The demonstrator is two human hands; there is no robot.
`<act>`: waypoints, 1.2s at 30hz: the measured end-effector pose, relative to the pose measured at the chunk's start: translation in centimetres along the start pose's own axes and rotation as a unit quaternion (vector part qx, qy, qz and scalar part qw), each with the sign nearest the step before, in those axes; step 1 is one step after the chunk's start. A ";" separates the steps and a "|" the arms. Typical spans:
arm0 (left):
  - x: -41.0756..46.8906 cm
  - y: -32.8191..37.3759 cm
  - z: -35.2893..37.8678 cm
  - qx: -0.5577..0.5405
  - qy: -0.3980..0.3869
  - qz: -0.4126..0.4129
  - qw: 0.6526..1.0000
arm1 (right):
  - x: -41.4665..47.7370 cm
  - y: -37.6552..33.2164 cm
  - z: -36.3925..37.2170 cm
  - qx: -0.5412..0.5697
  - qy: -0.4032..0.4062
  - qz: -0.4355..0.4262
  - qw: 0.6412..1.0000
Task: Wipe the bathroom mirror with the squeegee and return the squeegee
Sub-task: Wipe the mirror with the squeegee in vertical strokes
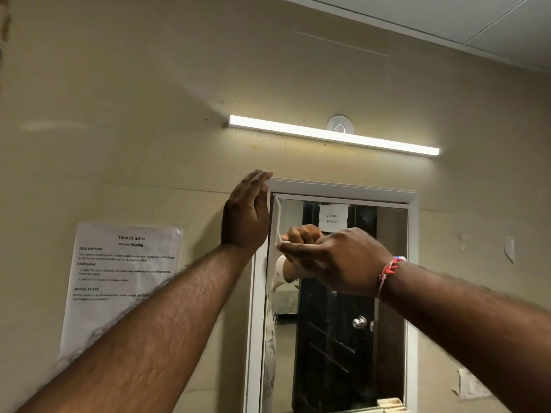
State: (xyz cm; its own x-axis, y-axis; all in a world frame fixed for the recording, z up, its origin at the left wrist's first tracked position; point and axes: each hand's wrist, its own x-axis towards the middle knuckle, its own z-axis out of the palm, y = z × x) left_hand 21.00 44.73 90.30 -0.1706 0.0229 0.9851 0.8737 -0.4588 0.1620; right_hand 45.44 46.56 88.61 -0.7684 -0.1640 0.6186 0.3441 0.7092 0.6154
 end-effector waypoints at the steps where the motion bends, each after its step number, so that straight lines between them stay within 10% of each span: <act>1: 0.0 -0.1 0.1 -0.001 0.000 -0.002 1.000 | 0.2 -0.1 0.0 0.000 0.008 -0.004 1.000; 36: 0.0 -0.3 0.4 0.007 0.009 0.002 1.000 | -1.5 1.7 0.8 0.012 0.018 -0.015 1.000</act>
State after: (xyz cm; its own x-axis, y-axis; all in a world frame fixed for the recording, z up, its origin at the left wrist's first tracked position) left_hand 20.92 45.18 90.26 -0.1745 0.0044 0.9846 0.8806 -0.4467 0.1581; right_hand 46.79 48.56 88.36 -0.7579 -0.2092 0.6180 0.3081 0.7202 0.6216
